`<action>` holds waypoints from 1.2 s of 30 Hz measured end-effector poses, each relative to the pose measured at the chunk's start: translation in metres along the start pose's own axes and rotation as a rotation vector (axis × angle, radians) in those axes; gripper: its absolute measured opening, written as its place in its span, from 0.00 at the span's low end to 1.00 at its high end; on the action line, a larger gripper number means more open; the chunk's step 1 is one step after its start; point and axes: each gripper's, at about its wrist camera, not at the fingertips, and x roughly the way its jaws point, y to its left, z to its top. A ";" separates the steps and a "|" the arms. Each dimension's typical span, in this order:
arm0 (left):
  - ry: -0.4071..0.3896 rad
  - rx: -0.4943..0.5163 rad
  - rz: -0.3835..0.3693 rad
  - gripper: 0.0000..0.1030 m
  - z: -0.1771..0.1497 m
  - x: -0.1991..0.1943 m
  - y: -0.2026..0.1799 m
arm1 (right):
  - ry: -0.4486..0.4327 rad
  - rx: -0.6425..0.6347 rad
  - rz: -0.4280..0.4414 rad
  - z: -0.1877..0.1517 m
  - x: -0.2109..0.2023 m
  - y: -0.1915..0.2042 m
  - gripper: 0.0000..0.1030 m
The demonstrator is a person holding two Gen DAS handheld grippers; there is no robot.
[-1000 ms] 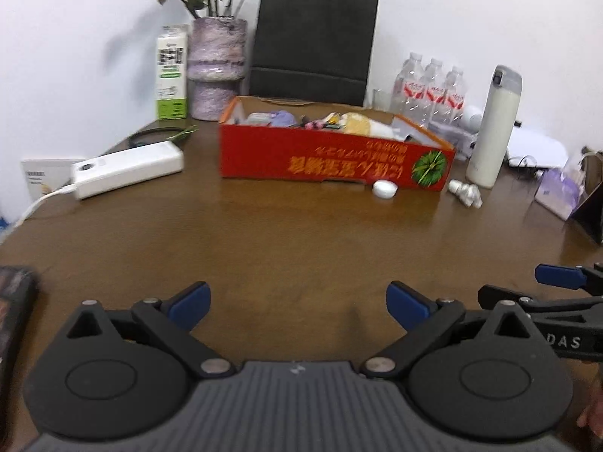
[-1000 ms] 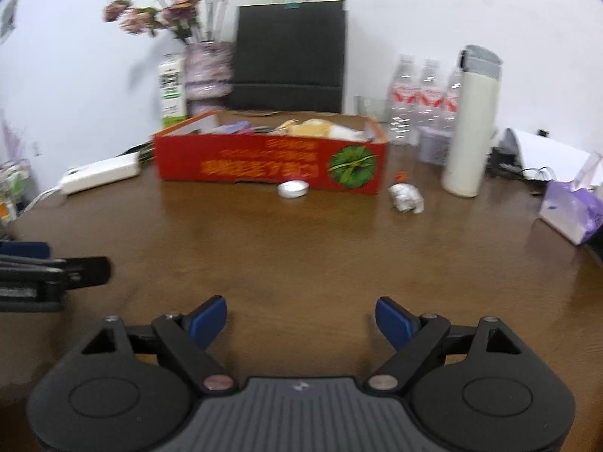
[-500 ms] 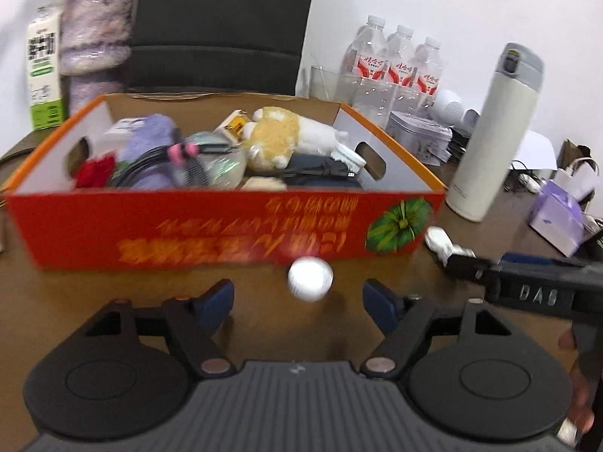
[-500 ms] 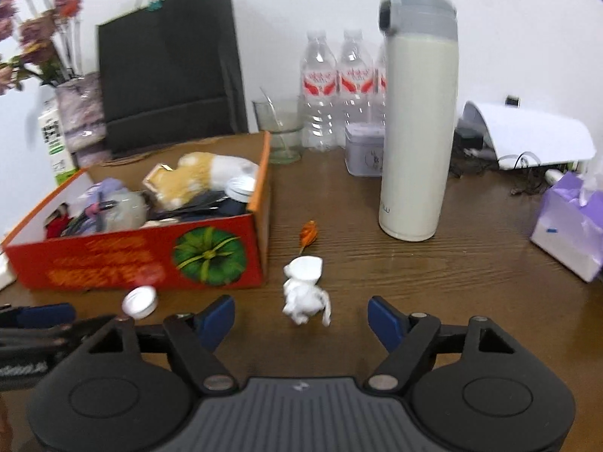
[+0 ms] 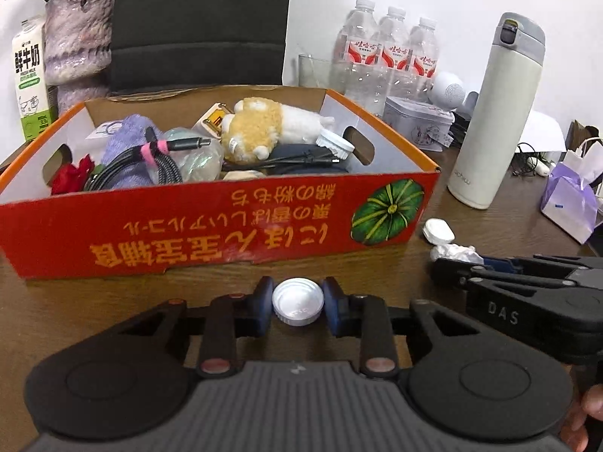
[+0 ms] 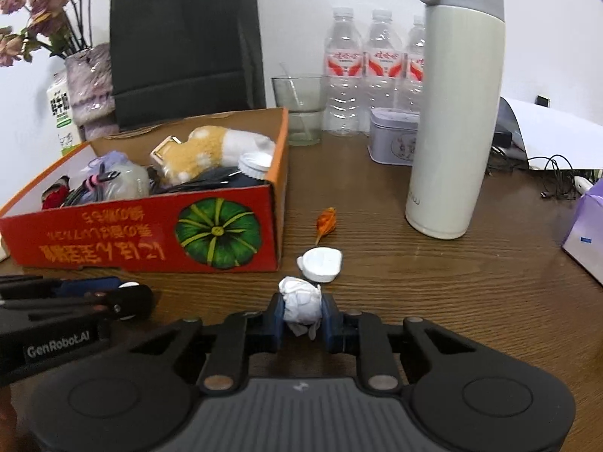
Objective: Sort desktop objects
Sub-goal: 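Grasp a white cap with the left tool while the right grasps the white crumpled figure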
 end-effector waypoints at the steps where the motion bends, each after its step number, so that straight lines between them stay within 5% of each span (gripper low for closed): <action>1: 0.000 -0.006 -0.001 0.28 -0.002 -0.005 0.001 | 0.000 0.004 0.012 0.000 -0.002 0.001 0.18; 14: -0.082 -0.046 0.096 0.29 -0.068 -0.122 0.045 | -0.122 -0.004 0.138 -0.056 -0.104 0.067 0.18; 26: -0.113 -0.112 0.131 0.29 -0.154 -0.220 0.078 | -0.164 -0.222 0.179 -0.137 -0.196 0.127 0.18; 32: -0.173 -0.067 0.129 0.29 -0.144 -0.228 0.073 | -0.200 -0.208 0.168 -0.133 -0.205 0.130 0.18; 36: -0.216 -0.075 0.085 0.29 -0.104 -0.224 0.083 | -0.235 -0.202 0.167 -0.107 -0.202 0.131 0.18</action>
